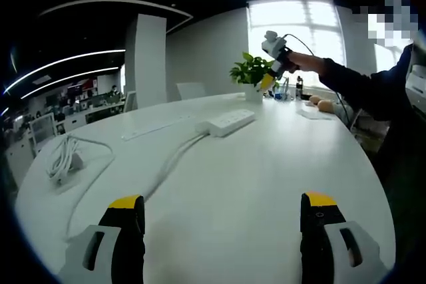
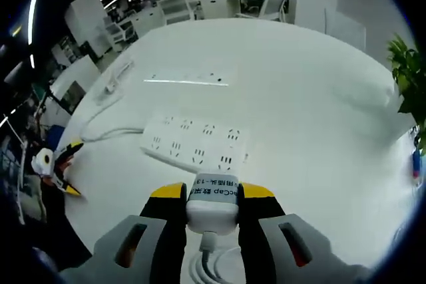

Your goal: Straighten the power strip on the desk, plug the charger into it

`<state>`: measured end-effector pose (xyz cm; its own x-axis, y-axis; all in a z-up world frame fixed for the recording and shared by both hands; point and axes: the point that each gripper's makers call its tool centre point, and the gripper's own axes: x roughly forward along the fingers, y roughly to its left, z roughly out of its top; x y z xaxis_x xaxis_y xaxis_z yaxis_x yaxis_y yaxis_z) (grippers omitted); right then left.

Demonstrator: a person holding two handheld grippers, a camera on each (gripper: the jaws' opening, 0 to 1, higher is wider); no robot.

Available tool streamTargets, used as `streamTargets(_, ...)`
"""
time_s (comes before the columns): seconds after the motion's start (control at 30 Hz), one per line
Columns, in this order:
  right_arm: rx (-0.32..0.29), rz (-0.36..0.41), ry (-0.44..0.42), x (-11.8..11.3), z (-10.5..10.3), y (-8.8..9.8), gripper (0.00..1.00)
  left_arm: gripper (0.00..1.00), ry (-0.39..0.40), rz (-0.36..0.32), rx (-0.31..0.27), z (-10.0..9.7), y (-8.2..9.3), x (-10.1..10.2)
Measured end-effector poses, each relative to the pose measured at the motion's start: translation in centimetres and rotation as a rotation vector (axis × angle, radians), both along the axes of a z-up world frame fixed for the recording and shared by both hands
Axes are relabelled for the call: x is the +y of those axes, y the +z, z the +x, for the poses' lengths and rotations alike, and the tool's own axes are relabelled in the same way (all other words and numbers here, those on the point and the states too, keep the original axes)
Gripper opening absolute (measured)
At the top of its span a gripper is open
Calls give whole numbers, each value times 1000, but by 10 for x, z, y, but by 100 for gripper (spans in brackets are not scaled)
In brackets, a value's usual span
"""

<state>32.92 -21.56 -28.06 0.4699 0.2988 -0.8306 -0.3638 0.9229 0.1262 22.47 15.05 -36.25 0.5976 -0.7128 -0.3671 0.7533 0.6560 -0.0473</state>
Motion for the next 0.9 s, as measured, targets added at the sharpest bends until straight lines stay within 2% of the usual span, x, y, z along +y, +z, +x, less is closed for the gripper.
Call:
streamTargets(0.23,53,-18,7,4,-2,-5,28,99,1,-3,3,1,-1,2)
streamTargets(0.6,121,-30,22,4,8,-9,28,99,2,-4,0,2,-2,3)
streamTargets(0.9,147,-42,28,4,13,-11,28,99,0,-2,1,1,-2,3)
